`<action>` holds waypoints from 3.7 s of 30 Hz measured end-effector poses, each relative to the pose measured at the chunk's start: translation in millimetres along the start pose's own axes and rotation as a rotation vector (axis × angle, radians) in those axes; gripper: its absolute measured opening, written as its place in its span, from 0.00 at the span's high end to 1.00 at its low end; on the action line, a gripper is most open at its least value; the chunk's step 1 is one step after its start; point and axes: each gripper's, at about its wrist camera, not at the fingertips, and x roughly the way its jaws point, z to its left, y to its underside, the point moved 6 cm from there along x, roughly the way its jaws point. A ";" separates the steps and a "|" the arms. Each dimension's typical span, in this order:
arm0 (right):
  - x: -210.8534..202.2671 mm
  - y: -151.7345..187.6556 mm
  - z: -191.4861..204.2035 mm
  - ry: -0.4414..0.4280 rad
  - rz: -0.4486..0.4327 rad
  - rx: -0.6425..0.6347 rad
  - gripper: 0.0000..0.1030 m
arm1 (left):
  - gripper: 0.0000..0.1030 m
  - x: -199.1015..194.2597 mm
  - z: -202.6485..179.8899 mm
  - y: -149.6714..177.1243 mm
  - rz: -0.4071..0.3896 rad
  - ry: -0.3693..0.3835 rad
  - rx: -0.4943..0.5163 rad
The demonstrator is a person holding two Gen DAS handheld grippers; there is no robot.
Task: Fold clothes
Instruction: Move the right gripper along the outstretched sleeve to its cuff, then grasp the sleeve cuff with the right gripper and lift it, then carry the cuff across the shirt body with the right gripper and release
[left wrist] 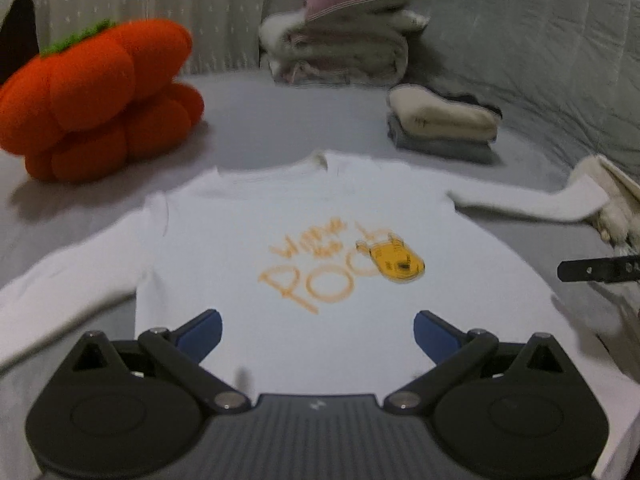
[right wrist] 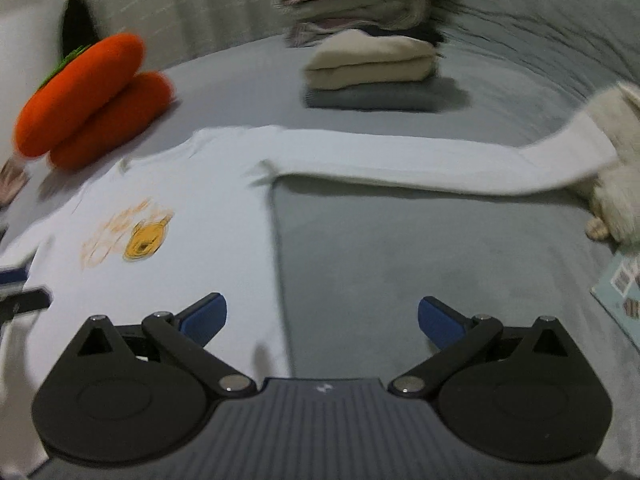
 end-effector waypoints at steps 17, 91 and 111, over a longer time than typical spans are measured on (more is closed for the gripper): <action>36.0 -34.9 -62.5 0.220 -0.078 0.224 0.00 | 0.01 6.6 30.1 -14.2 0.007 -0.141 -0.111; 54.0 -110.1 163.5 -0.026 -0.397 -0.114 0.94 | 0.01 18.3 70.2 -6.1 0.075 -0.213 -0.244; 124.2 -55.5 187.7 -0.180 -0.092 -0.270 0.84 | 0.01 41.8 61.3 9.7 0.139 -0.254 -0.152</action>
